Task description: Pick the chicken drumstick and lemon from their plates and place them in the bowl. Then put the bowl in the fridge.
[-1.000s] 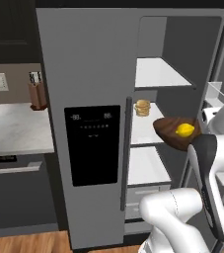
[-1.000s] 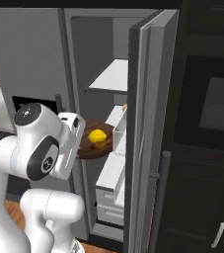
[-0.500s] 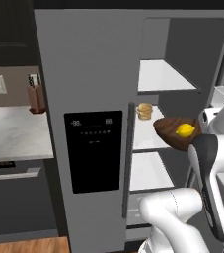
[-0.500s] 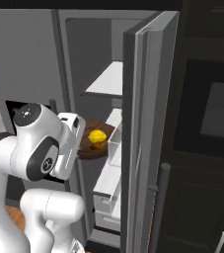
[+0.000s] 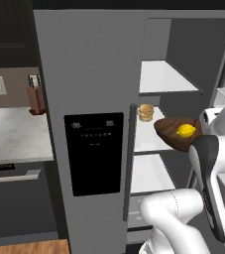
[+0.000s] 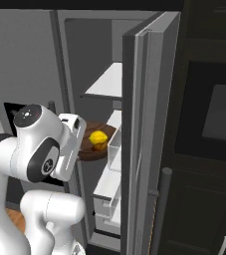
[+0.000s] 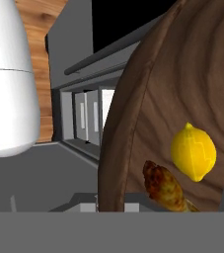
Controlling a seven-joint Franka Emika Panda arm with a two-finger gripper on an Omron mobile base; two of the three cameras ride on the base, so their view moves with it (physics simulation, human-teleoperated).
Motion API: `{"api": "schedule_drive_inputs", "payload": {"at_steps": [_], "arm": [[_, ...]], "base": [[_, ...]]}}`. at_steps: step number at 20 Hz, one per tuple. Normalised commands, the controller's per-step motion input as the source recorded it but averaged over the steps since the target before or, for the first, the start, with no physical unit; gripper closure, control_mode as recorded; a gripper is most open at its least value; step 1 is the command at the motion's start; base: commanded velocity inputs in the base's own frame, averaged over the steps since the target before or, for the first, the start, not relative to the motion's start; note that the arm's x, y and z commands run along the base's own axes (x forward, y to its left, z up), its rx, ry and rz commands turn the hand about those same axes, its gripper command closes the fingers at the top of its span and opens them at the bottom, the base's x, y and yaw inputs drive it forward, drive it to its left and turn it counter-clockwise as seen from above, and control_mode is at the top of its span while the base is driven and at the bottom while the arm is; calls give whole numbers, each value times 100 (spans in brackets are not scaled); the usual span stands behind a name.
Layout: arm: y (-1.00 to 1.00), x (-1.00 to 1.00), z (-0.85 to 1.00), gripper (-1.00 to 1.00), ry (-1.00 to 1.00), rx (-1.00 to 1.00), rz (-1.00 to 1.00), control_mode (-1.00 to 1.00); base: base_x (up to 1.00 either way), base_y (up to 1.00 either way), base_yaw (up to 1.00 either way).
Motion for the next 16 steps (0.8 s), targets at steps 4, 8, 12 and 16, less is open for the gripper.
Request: {"api": "schedule_drive_inputs", "payload": {"at_steps": [4, 8, 12, 16], "arm": [[0, 0, 0, 100, 0, 0, 0, 100], [0, 0, 0, 100, 0, 0, 0, 100], [0, 0, 0, 100, 0, 0, 0, 100], [0, 0, 0, 100, 0, 0, 0, -100]], "base": [[0, 0, 0], [0, 0, 0], [0, 0, 0], [0, 0, 0]]}}
